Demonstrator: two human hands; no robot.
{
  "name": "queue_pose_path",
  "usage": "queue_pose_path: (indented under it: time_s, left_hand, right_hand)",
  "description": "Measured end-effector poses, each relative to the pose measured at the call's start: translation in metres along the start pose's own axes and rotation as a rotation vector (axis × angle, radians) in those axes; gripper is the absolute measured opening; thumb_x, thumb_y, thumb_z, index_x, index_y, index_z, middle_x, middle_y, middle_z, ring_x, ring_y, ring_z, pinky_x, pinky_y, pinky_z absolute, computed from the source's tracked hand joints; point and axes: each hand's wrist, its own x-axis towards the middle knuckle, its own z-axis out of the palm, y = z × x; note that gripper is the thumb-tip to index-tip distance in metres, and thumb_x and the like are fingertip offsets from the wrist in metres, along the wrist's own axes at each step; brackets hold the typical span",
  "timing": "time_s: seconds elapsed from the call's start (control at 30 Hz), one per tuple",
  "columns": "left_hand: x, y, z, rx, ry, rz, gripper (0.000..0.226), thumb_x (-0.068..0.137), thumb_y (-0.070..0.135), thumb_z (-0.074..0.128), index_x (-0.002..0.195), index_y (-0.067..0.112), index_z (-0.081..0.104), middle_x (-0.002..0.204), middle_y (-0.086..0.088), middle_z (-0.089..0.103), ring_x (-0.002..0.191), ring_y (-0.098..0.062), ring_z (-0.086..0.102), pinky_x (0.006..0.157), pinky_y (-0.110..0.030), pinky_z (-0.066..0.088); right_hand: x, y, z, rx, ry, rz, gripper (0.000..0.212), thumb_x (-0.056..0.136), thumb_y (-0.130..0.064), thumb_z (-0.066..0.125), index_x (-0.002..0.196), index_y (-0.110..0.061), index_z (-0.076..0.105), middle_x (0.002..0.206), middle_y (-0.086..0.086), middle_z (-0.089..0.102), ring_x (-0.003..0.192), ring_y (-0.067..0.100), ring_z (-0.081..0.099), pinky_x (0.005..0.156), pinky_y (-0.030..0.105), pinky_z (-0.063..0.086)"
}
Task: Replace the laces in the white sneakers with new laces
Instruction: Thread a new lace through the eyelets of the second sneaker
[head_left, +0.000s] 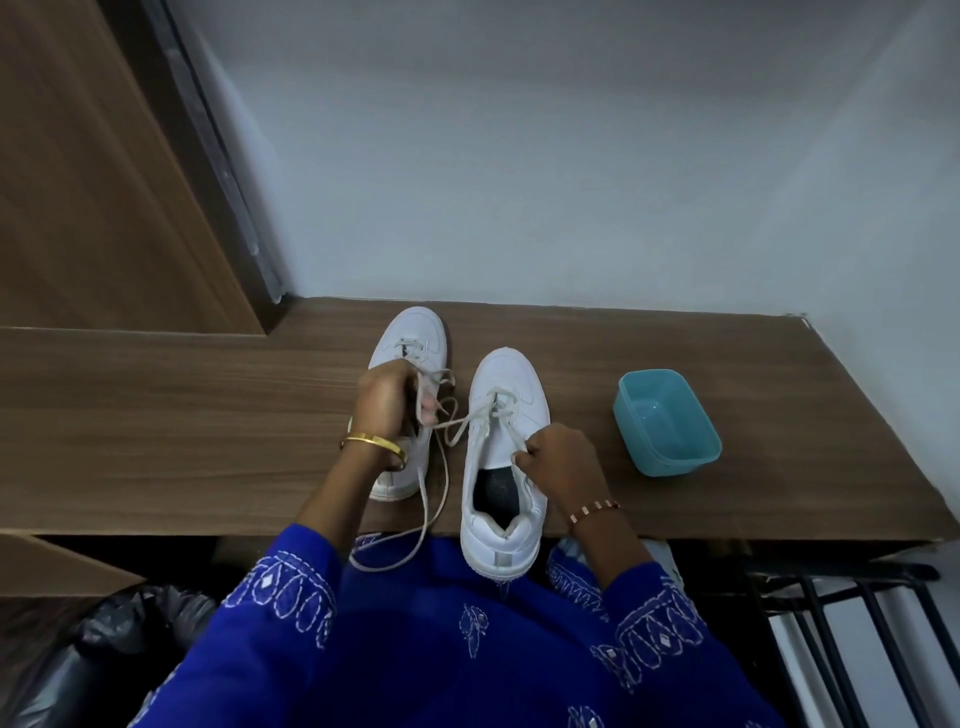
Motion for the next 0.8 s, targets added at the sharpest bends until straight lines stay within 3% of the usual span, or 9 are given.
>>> queue_pose_path:
  time_s: [0.1, 0.2, 0.3, 0.37, 0.47, 0.6, 0.7, 0.8]
  left_hand:
    - [0.002, -0.013, 0.001, 0.508, 0.028, 0.143, 0.013, 0.089, 0.006, 0.045, 0.084, 0.015, 0.053, 0.056, -0.006, 0.055, 0.035, -0.011, 0.047, 0.036, -0.020, 0.037]
    - [0.003, -0.025, 0.008, 0.952, -0.080, 0.312, 0.015, 0.088, 0.009, 0.049, 0.101, 0.012, 0.057, 0.075, -0.007, 0.062, 0.067, -0.022, 0.059, 0.062, -0.024, 0.041]
    - [0.000, -0.033, 0.021, 1.248, -0.212, 0.338, 0.027, 0.090, 0.013, 0.048, 0.110, 0.005, 0.064, 0.107, -0.016, 0.066, 0.102, -0.031, 0.059, 0.083, -0.031, 0.045]
    - [-0.002, -0.036, 0.026, 1.341, -0.210, 0.348, 0.029, 0.091, 0.017, 0.046, 0.111, 0.005, 0.063, 0.112, -0.016, 0.064, 0.105, -0.032, 0.057, 0.084, -0.032, 0.044]
    - [-0.003, -0.037, 0.026, 1.383, -0.156, 0.357, 0.026, 0.092, 0.017, 0.046, 0.106, 0.003, 0.063, 0.107, -0.017, 0.064, 0.102, -0.032, 0.057, 0.077, -0.030, 0.042]
    - [-0.005, -0.036, 0.018, 1.363, -0.130, 0.361, 0.026, 0.092, 0.016, 0.048, 0.106, 0.004, 0.066, 0.105, -0.016, 0.066, 0.102, -0.031, 0.058, 0.077, -0.029, 0.041]
    - [-0.005, -0.040, 0.013, 1.365, -0.154, 0.357, 0.026, 0.093, 0.018, 0.048, 0.107, 0.007, 0.067, 0.106, -0.014, 0.067, 0.102, -0.029, 0.058, 0.079, -0.029, 0.043]
    - [-0.001, -0.041, 0.013, 1.416, -0.206, 0.361, 0.025, 0.093, 0.019, 0.048, 0.105, 0.008, 0.068, 0.105, -0.013, 0.067, 0.101, -0.028, 0.059, 0.080, -0.030, 0.043]
  right_hand:
    - [0.000, 0.000, 0.001, 0.017, -0.003, 0.007, 0.033, 0.088, -0.026, 0.055, 0.078, 0.004, 0.064, 0.054, -0.003, 0.034, 0.065, 0.015, 0.045, 0.044, 0.017, 0.023]
    - [0.000, 0.000, 0.001, 0.020, -0.010, 0.013, 0.032, 0.087, -0.025, 0.055, 0.073, 0.002, 0.062, 0.053, -0.001, 0.035, 0.065, 0.016, 0.046, 0.044, 0.018, 0.024]
    - [-0.001, 0.000, -0.001, 0.009, -0.007, 0.011, 0.032, 0.088, -0.026, 0.055, 0.077, 0.002, 0.064, 0.059, 0.003, 0.042, 0.067, 0.016, 0.046, 0.057, 0.023, 0.032]
    - [-0.001, -0.001, -0.001, 0.007, 0.001, 0.004, 0.032, 0.088, -0.026, 0.055, 0.080, 0.003, 0.065, 0.057, 0.001, 0.039, 0.068, 0.015, 0.045, 0.059, 0.023, 0.031]
    - [-0.001, -0.002, 0.000, 0.010, -0.014, 0.014, 0.030, 0.088, -0.025, 0.055, 0.073, 0.000, 0.061, 0.054, -0.003, 0.033, 0.067, 0.016, 0.045, 0.049, 0.023, 0.028]
    - [0.000, 0.001, 0.004, 0.061, -0.003, 0.070, 0.038, 0.090, -0.023, 0.054, 0.056, -0.009, 0.043, 0.058, -0.003, 0.039, 0.072, 0.019, 0.048, 0.056, 0.021, 0.030]
    - [0.000, 0.000, 0.004, 0.103, 0.025, 0.084, 0.027, 0.091, -0.021, 0.051, 0.083, 0.003, 0.062, 0.089, 0.013, 0.064, 0.089, 0.027, 0.059, 0.061, 0.020, 0.031]
    - [0.000, 0.002, 0.004, 0.123, 0.053, 0.103, 0.026, 0.092, -0.016, 0.048, 0.092, 0.007, 0.062, 0.100, 0.017, 0.064, 0.095, 0.029, 0.059, 0.063, 0.021, 0.029]
